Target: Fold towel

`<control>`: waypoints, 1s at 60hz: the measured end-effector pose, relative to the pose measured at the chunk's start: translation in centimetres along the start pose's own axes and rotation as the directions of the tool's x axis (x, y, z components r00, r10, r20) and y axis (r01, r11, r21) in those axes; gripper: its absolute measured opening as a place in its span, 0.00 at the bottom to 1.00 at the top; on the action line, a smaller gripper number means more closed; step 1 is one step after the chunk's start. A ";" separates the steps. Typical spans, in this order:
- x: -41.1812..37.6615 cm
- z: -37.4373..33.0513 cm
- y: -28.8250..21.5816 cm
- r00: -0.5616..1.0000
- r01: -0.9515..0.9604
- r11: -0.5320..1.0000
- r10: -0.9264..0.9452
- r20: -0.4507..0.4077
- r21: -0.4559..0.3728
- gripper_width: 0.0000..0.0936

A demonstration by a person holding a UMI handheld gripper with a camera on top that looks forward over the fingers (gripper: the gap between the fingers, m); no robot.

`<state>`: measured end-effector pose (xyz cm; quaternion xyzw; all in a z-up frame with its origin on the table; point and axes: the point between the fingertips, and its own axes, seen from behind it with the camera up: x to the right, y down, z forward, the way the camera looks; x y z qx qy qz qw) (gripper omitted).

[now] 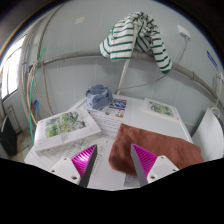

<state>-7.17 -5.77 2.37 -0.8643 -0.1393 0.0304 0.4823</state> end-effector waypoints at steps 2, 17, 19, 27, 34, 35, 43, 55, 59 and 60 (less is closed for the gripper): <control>0.3 1.3 0.4 1.000 0.009 1.000 -0.008 0.006 -0.024 0.69; 3.1 3.8 2.1 0.998 -0.050 0.996 0.047 -0.043 -0.077 0.07; 3.1 3.9 1.8 0.998 -0.066 0.995 0.064 -0.029 -0.069 0.04; 3.5 3.2 0.9 0.986 -0.153 0.987 0.156 0.058 -0.050 0.01; 7.6 0.3 -3.7 0.991 -0.128 0.989 0.126 0.038 0.073 0.01; 8.3 -0.2 -4.3 0.991 -0.134 0.987 0.131 0.036 0.084 0.01; 17.8 -4.1 -6.5 0.976 -0.203 0.968 0.213 -0.052 0.149 0.01; 28.3 -4.6 1.8 0.934 -0.300 0.954 0.299 -0.195 0.027 0.02; 29.0 -3.7 5.3 0.921 -0.340 0.940 0.326 -0.214 -0.032 0.02; 29.3 -3.6 6.2 0.919 -0.342 0.938 0.324 -0.226 -0.046 0.02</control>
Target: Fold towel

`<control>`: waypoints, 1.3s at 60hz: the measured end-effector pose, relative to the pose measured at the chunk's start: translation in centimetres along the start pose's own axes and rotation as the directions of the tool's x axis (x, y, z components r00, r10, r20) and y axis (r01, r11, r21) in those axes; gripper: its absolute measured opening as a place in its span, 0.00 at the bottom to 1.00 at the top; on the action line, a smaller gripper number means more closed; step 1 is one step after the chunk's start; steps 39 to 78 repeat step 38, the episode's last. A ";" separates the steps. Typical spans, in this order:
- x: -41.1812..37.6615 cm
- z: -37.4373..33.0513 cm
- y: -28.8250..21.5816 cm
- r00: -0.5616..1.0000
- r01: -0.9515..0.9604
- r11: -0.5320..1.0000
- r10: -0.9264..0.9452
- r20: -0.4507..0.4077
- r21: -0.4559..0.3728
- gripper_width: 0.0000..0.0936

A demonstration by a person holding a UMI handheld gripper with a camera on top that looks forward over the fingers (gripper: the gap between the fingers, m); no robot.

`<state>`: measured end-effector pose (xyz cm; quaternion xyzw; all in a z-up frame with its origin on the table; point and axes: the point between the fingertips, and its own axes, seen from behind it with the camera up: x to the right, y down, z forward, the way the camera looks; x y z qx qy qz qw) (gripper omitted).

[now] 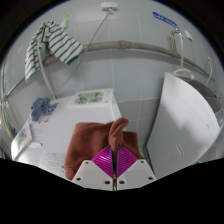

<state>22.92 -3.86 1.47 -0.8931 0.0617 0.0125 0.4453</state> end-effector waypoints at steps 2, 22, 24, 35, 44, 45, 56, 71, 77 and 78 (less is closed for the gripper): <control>0.9 0.3 0.9 1.000 0.003 1.000 -0.004 -0.025 -0.019 0.03; 1.0 -6.9 0.0 0.993 -0.048 0.997 0.055 -0.106 0.068 0.89; 0.9 -8.5 0.2 0.992 -0.060 0.995 0.069 -0.109 0.081 0.88; -1.0 -16.9 4.1 0.991 -0.084 0.994 0.091 -0.100 0.073 0.89; -1.6 -18.7 5.3 0.992 -0.089 0.993 0.095 -0.083 0.074 0.88; -1.6 -18.7 5.3 0.992 -0.089 0.993 0.095 -0.083 0.074 0.88; -1.6 -18.7 5.3 0.992 -0.089 0.993 0.095 -0.083 0.074 0.88; -1.6 -18.7 5.3 0.992 -0.089 0.993 0.095 -0.083 0.074 0.88; -1.6 -18.7 5.3 0.992 -0.089 0.993 0.095 -0.083 0.074 0.88; -1.6 -18.7 5.3 0.992 -0.089 0.993 0.095 -0.083 0.074 0.88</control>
